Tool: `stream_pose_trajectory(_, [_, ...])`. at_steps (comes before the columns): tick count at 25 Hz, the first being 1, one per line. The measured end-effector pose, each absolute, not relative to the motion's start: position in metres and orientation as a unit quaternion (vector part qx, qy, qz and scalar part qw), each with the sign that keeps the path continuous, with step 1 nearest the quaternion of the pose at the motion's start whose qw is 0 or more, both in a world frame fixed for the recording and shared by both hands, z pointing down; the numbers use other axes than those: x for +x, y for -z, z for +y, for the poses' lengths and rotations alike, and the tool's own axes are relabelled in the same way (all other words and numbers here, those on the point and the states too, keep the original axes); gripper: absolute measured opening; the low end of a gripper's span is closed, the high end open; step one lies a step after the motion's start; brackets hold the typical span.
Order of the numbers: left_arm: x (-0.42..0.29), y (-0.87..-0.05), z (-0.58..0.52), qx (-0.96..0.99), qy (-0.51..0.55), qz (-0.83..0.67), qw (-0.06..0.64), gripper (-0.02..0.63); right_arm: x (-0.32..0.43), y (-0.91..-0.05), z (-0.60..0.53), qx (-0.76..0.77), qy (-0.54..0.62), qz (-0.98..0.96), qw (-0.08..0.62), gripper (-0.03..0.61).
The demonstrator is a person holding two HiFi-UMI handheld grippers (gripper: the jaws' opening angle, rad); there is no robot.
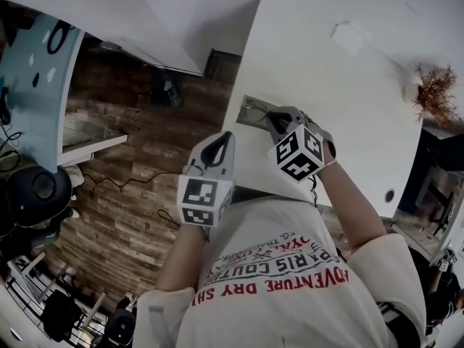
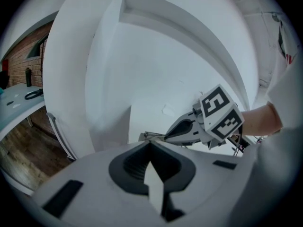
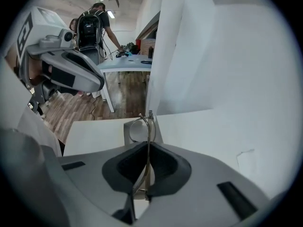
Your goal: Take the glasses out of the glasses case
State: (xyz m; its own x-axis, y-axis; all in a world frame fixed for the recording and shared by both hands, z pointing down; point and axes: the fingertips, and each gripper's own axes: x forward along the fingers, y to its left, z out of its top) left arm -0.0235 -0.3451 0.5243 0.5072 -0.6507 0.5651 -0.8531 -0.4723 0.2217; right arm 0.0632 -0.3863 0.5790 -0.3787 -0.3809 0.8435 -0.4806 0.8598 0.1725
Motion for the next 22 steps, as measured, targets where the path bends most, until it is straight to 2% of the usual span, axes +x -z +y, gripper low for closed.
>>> stream_pose_trajectory(10, [-0.021,-0.474,-0.351,0.86,-0.182,-0.441,0.183,-0.003,0.065,-0.503,-0.371,0.351,-0.05,-0.84,0.41,0.026])
stream_pose_trajectory(22, [-0.009,-0.386,-0.33,0.904,-0.122,-0.401,0.087,-0.003,0.081,-0.396,-0.328,0.511,-0.073,-0.825,0.231,0.026])
